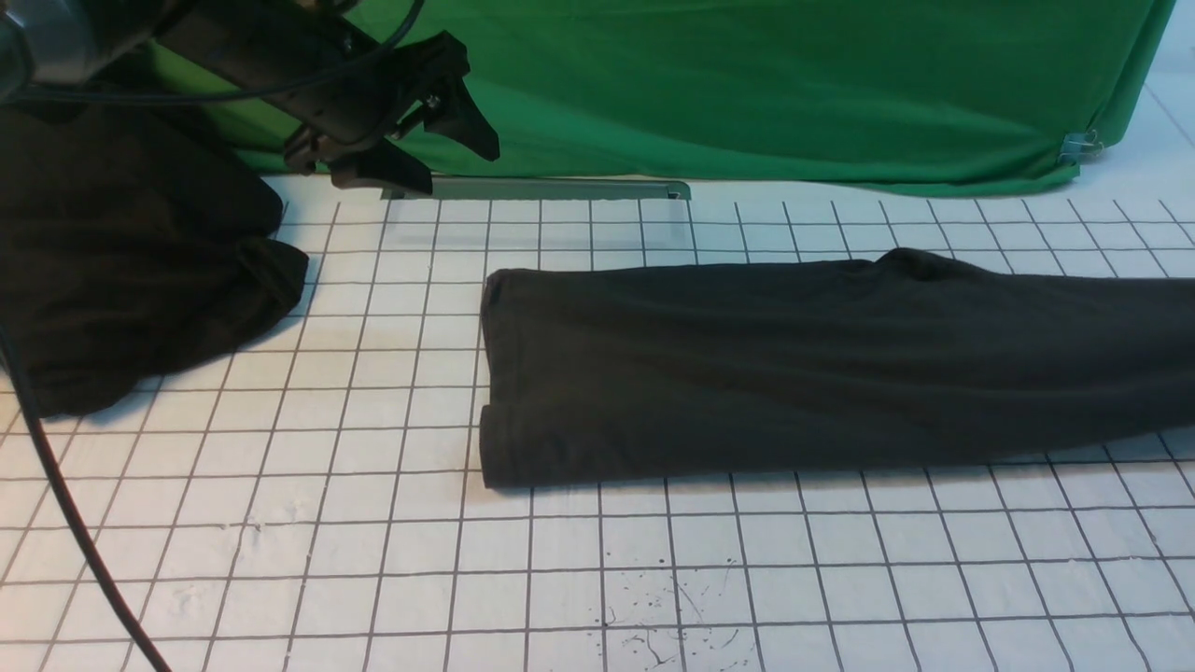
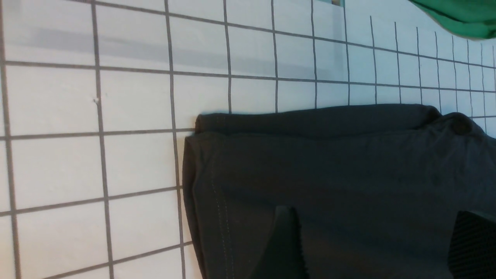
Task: Fold a long-sleeved shirt over a white checkered tablecloth.
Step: 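Pull the folded dark garment lengthwise by its ends to straighten it flat on the table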
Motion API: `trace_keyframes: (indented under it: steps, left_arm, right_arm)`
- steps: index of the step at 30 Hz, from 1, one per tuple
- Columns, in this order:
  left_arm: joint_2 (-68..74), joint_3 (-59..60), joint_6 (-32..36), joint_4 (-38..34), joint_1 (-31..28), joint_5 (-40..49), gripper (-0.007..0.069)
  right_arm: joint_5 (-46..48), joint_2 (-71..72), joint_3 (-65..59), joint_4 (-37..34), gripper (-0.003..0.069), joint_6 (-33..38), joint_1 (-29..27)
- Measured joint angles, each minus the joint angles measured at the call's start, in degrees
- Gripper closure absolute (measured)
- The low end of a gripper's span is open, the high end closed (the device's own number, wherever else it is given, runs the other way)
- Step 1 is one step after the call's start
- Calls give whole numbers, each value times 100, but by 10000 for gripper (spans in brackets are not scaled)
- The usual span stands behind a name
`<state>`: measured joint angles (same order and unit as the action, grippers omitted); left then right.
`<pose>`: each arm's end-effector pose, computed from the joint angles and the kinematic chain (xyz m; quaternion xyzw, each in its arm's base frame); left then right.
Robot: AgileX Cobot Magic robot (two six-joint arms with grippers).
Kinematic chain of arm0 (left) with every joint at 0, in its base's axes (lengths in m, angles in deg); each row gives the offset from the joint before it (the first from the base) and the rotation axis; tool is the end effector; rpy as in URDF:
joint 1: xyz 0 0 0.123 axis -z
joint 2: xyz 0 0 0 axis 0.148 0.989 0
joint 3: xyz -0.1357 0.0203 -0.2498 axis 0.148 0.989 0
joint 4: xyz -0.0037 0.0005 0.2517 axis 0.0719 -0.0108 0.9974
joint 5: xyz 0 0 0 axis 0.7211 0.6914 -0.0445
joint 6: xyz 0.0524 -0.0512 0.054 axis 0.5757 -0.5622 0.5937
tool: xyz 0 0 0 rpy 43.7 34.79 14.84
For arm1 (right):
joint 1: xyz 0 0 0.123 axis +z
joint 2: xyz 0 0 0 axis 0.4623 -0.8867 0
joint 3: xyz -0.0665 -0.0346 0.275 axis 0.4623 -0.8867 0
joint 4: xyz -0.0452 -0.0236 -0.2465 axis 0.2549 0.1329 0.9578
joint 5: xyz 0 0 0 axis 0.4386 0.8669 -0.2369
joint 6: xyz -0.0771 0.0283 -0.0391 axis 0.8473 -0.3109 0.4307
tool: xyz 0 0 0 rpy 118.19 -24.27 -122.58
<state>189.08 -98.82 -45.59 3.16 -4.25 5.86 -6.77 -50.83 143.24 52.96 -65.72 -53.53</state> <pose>0.4679 -0.0780 0.2847 -0.0437 0.9275 -0.2848 0.2383 0.4126 -0.1978 0.2343 0.1253 0.9611 -0.0621 0.2384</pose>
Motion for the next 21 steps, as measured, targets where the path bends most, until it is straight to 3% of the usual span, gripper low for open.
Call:
trace_keyframes:
  steps: [3, 5, 6, 8, 11, 17, 21]
  left_arm:
    - [0, 0, 0, 16, 0, -5, 109]
    - [0, 0, 0, 16, 0, -5, 109]
    - [0, 0, 0, 16, 0, -5, 109]
    - [0, 0, 0, 21, 0, -5, 109]
    - [0, 0, 0, 21, 0, -5, 109]
    - [0, 0, 0, 35, 0, -5, 109]
    - [0, 0, 0, 44, 0, -5, 109]
  right_arm:
    - [-268, -350, 0, 13, 502, 27, 0]
    - [-313, -642, 0, 61, 368, -97, 0]
    - [-313, -665, 0, 67, 355, -108, 0]
    - [-252, -874, 0, 132, 196, -201, 0]
    - [27, -896, 147, 257, 87, -277, 0]
    - [1263, -758, 1104, 220, 56, -374, 0]
    - [1565, -715, 1249, 190, 56, -380, 0]
